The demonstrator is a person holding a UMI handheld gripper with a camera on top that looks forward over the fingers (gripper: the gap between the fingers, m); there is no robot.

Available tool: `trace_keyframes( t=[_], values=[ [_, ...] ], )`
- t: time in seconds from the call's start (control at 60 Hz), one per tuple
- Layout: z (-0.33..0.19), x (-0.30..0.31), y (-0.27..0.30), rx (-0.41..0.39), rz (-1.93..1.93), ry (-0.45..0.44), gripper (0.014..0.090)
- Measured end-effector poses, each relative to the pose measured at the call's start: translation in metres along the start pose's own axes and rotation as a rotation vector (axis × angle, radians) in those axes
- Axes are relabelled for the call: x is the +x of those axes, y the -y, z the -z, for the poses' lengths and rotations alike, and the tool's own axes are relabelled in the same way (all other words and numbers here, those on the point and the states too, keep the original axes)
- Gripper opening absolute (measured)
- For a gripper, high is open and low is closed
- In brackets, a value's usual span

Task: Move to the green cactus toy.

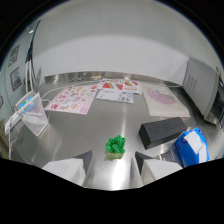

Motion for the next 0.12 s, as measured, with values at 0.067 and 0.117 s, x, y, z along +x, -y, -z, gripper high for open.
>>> trace_keyframes(
  t=[0.067,0.117],
  values=[
    [-0.0011,0.0001,0.0004,-0.001,-0.004,-0.002,0.0840],
    [-0.0014,0.0007,0.0004,-0.003,-0.004,-0.006,0.0842]
  ],
)
